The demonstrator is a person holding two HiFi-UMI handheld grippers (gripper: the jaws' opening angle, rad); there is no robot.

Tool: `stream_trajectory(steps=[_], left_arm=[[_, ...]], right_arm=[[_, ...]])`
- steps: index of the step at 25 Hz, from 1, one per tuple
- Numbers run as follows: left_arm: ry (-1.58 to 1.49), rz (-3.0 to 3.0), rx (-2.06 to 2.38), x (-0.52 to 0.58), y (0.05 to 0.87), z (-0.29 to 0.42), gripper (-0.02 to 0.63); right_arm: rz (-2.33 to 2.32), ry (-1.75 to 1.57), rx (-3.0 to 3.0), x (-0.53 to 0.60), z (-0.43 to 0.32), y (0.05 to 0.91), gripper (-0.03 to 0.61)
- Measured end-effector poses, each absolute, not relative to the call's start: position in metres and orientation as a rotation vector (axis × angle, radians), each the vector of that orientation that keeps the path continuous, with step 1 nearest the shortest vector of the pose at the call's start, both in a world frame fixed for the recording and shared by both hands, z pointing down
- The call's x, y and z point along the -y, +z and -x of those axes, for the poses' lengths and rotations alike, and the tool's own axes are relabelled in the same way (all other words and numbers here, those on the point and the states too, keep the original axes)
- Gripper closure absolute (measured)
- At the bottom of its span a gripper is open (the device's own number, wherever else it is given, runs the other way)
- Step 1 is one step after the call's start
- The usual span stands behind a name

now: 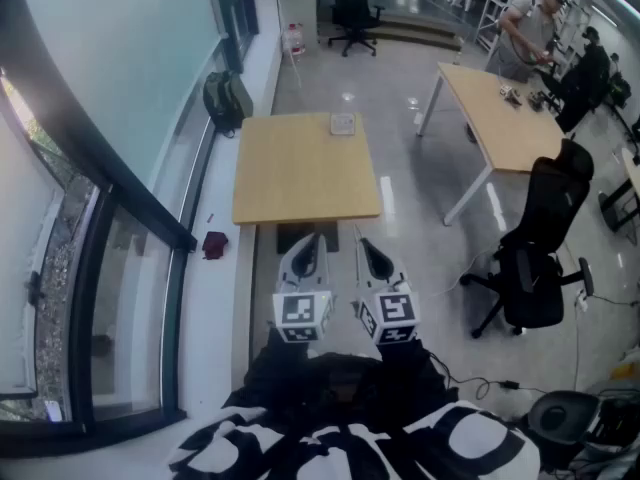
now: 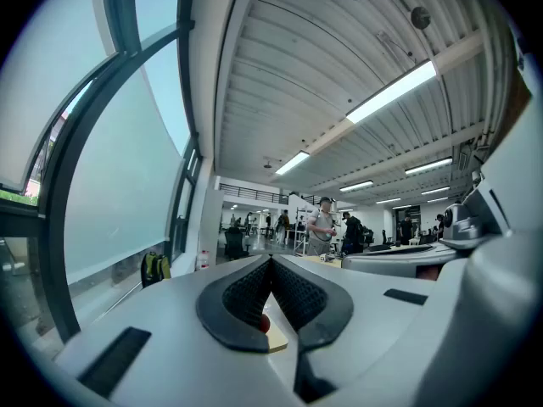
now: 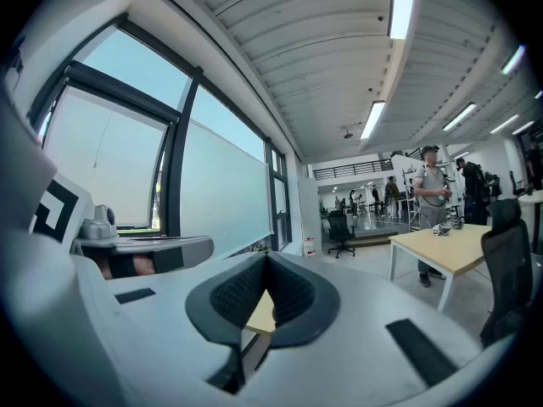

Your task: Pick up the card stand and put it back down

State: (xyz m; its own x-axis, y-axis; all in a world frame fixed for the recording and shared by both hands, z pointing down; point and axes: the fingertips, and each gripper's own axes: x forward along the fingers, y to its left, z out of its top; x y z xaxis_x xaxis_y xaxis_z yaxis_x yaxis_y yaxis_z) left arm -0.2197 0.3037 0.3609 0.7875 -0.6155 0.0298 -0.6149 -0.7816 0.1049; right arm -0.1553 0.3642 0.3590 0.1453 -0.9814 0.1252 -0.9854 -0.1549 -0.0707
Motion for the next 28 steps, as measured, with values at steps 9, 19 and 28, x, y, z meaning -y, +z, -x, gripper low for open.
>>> stream_trajectory(steps=[9, 19, 28], left_arm=[[-0.023, -2.864, 0.942, -0.273, 0.367, 0.252, 0.614], [0.024, -2.851, 0.884, -0.251, 0.395, 0.255, 0.614], [0.08, -2.824, 0.877, -0.198, 0.419, 0.209, 0.614]], right_arm=[[-2.366, 0.224, 2.01, -0.323, 0.189, 0.363, 0.565], [-2.581, 0.287, 1.747, -0.323, 0.162, 0.376, 0.565], [-2.561, 0.317, 1.819, -0.263, 0.119, 0.393, 0.563]])
